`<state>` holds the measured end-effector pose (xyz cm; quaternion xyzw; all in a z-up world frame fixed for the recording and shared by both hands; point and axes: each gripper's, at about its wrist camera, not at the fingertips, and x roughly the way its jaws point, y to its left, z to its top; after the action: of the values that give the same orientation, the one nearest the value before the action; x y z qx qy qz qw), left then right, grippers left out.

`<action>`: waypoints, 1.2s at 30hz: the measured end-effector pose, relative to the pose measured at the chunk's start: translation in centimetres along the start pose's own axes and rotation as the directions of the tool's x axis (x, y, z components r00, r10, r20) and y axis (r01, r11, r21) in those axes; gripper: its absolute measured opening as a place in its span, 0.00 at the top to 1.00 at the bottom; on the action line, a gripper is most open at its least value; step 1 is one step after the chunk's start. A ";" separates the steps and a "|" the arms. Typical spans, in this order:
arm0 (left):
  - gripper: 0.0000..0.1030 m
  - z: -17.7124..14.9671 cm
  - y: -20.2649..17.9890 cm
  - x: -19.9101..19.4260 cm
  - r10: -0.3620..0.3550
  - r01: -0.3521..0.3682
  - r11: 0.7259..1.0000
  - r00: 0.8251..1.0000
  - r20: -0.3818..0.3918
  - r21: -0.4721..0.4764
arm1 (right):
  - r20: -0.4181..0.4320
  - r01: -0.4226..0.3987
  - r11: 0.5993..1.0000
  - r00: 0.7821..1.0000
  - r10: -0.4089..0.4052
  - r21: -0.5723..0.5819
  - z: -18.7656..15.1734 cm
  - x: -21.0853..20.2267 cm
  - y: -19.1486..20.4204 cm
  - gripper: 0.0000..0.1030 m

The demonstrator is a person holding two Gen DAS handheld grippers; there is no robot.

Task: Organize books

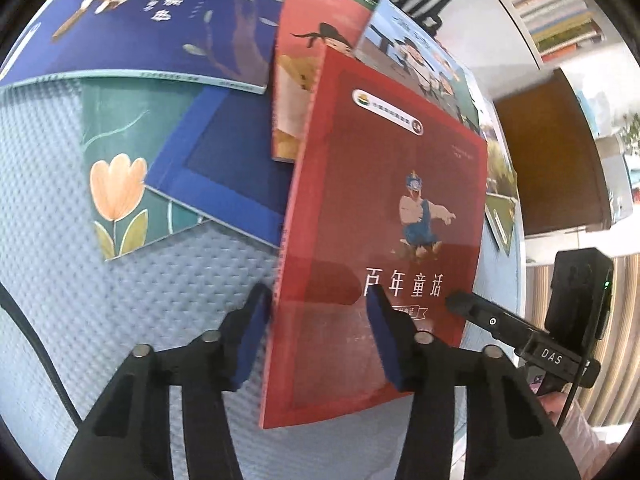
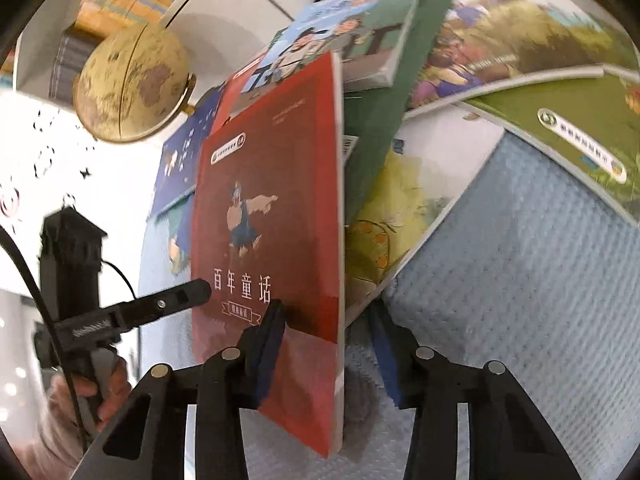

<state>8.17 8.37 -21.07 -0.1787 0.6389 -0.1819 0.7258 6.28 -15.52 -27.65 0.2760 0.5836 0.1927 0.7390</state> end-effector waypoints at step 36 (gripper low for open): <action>0.77 -1.4 -2.5 -4.0 -0.043 0.043 0.999 0.996 0.076 0.000 | 0.071 -0.164 0.985 0.983 0.167 -0.048 -0.9 -5.9 3.3 0.94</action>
<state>6.25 8.12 -16.58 -0.1997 0.6068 -0.1900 0.7455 4.12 -16.41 -21.21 0.3149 0.5267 0.2551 0.7472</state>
